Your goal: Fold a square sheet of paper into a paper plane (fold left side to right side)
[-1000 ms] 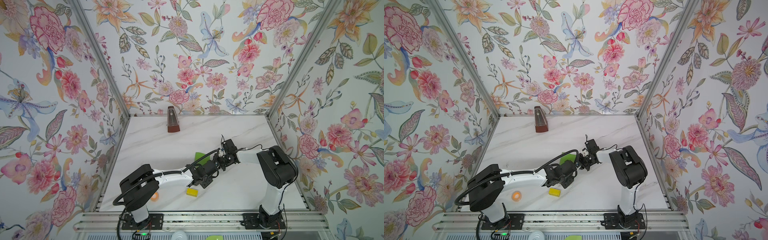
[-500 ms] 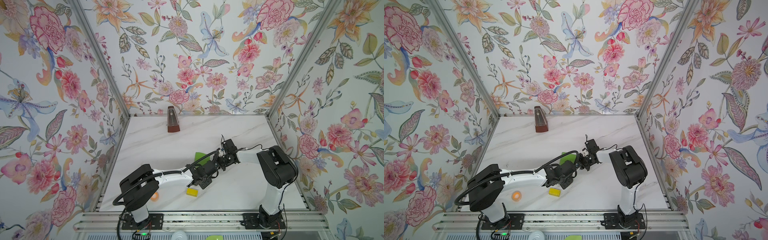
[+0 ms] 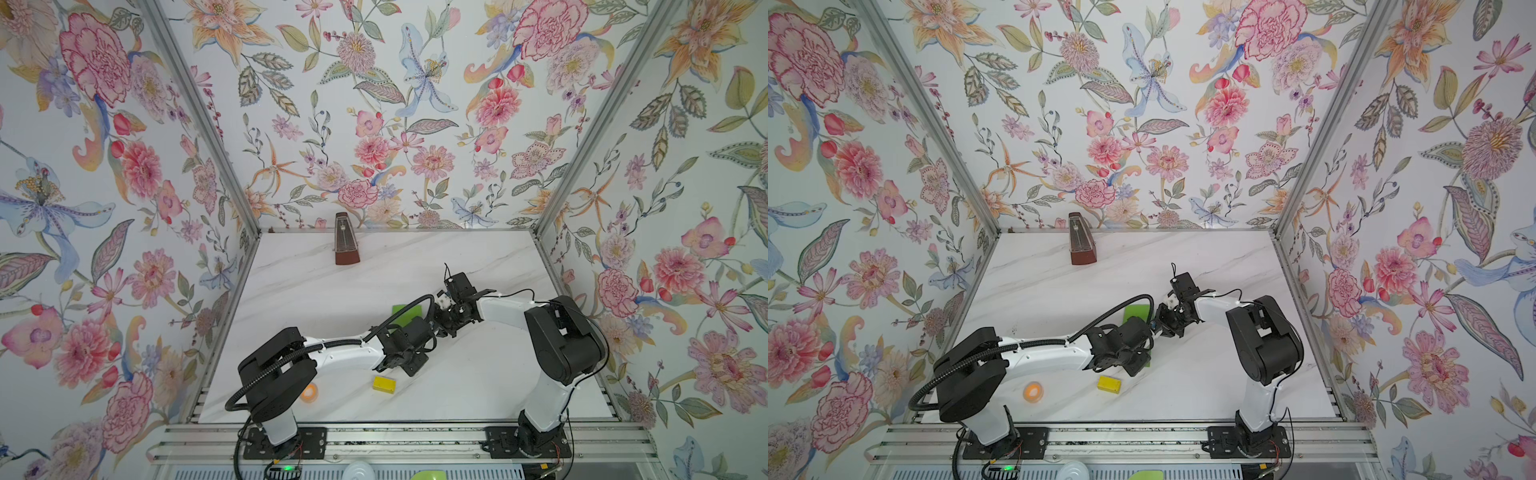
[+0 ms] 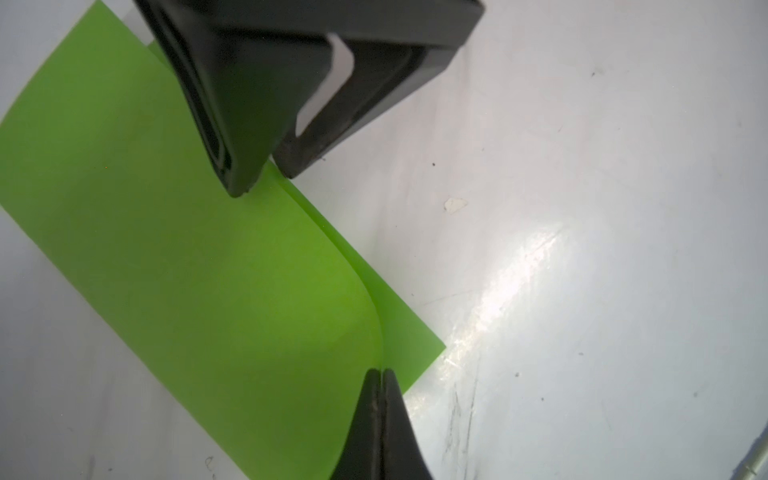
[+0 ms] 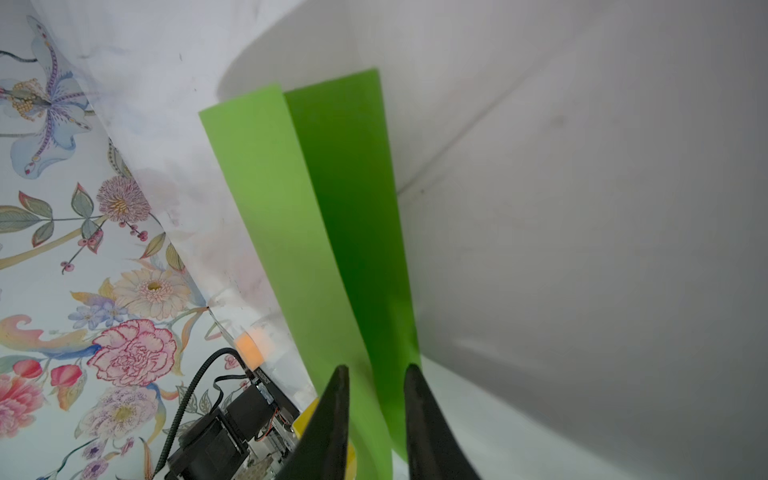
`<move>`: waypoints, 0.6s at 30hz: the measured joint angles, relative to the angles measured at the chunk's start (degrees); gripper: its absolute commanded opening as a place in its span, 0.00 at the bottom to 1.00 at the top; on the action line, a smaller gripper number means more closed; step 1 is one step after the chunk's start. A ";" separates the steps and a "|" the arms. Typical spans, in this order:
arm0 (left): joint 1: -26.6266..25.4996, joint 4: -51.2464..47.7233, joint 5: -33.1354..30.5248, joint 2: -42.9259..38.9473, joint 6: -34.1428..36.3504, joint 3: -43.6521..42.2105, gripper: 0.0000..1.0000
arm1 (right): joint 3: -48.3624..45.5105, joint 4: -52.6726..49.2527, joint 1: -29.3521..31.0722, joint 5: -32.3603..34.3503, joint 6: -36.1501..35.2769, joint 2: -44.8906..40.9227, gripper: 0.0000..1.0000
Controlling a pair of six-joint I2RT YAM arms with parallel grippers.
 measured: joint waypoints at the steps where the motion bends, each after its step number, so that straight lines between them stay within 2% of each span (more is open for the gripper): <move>1: 0.48 0.70 0.72 0.00 -0.98 0.11 0.00 | 0.00 -0.87 -0.17 0.94 -0.26 -1.11 0.31; 7: 2.93 6.23 5.16 0.59 -7.43 2.08 0.00 | -0.83 -3.93 -1.73 5.27 -1.27 -8.09 0.30; 14: 4.07 11.50 8.63 2.80 -13.57 2.58 0.00 | -5.25 -4.26 -2.99 6.95 -1.84 -12.57 0.06; 18: 5.09 15.13 10.36 2.80 -16.17 1.25 0.00 | -9.14 -1.57 -2.82 5.51 -0.96 -12.57 0.02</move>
